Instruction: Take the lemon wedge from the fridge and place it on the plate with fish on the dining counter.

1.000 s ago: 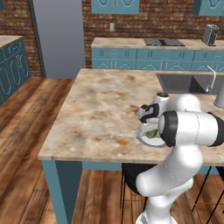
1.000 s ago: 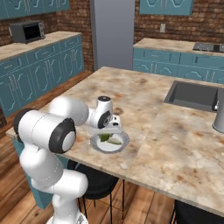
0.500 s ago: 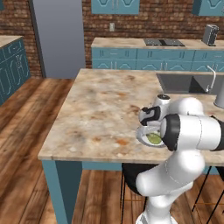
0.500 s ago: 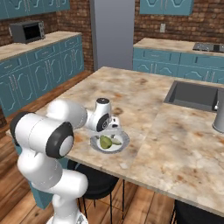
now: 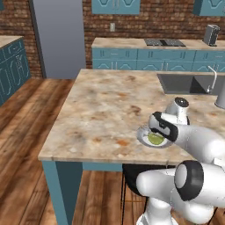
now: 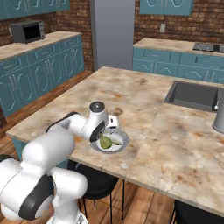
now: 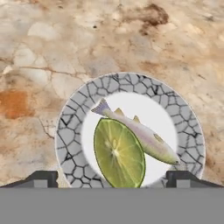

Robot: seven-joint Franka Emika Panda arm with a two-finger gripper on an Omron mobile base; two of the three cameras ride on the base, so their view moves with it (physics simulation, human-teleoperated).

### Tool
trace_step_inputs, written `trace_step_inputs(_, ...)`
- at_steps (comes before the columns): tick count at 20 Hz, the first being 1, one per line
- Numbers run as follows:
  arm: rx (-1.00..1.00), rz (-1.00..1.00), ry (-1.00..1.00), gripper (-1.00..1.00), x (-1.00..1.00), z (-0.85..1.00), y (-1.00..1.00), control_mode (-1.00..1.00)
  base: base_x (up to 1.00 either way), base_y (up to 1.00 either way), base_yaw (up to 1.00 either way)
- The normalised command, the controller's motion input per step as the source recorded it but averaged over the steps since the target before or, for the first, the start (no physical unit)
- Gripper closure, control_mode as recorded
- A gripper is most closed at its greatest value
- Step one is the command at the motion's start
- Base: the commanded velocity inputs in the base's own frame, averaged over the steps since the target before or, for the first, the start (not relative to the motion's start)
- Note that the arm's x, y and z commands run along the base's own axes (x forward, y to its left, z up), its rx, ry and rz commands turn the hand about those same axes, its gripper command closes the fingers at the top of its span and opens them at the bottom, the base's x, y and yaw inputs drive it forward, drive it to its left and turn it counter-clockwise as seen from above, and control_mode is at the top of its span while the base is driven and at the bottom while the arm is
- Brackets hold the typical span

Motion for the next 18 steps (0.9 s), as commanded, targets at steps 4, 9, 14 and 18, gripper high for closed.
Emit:
trace_step_inputs(4, 0.06, 0.17, -0.25, -1.00, -0.69, 0.00, -0.03, -1.00, 0.00, 0.00, 0.00)
trace_step_inputs(9, -0.15, 0.09, -0.43, -1.00, -1.00, 0.10, 0.65, -1.00, 0.00, 0.00, 0.00)
trace_step_inputs(14, -0.18, 0.03, -0.63, -1.00, -1.00, 0.74, 0.60, -1.00, 0.00, 0.00, 0.00)
trace_step_inputs(18, -0.11, 0.00, -0.86, -1.00, -1.00, 0.69, 0.39, -1.00, 0.00, 0.00, 0.00)
